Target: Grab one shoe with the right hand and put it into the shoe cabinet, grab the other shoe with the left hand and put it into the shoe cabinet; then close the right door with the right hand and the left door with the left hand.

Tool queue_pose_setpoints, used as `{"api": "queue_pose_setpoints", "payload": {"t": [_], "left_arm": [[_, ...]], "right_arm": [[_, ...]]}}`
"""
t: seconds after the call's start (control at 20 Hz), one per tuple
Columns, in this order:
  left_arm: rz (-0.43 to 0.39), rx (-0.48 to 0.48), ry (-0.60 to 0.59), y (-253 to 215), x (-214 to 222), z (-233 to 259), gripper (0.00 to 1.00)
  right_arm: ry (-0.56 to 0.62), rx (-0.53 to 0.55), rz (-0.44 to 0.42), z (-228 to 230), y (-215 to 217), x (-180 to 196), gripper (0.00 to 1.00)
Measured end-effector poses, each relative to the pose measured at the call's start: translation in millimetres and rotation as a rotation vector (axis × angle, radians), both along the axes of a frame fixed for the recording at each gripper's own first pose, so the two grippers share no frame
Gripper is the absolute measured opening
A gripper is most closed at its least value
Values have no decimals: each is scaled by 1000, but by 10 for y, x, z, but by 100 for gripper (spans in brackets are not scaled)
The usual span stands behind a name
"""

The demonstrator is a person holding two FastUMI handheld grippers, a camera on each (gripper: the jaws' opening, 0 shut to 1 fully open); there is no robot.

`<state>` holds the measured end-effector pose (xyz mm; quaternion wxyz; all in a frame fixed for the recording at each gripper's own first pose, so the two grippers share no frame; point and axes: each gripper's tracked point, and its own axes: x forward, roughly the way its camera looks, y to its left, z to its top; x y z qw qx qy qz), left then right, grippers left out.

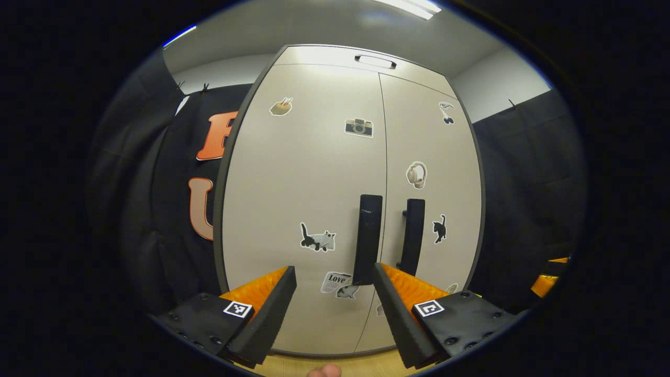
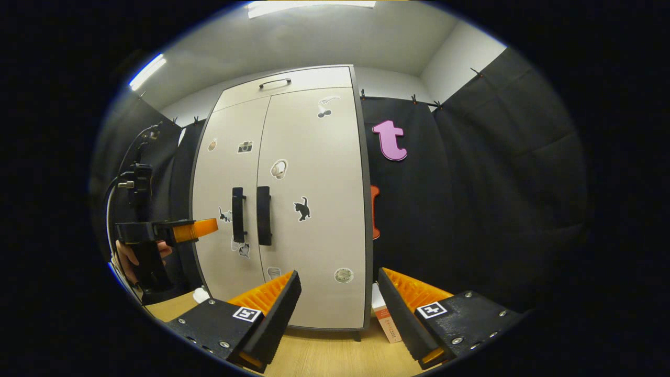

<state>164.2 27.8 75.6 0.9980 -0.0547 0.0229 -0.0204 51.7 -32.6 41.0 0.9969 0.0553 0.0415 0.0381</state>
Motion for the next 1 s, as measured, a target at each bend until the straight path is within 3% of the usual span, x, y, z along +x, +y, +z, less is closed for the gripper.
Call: {"api": "queue_pose_setpoints", "payload": {"t": [0.05,0.55,1.0], "left_arm": [[11,7,-7,42,-96,13,94],[110,132,-33,200,-903,-196,96],[101,64,4,103,-1097,-358,97]], "right_arm": [[-3,2,5,-1,25,-2,92],[-9,27,-2,-60,67,-153,92],[-15,27,-8,-56,43,-163,92]]}}
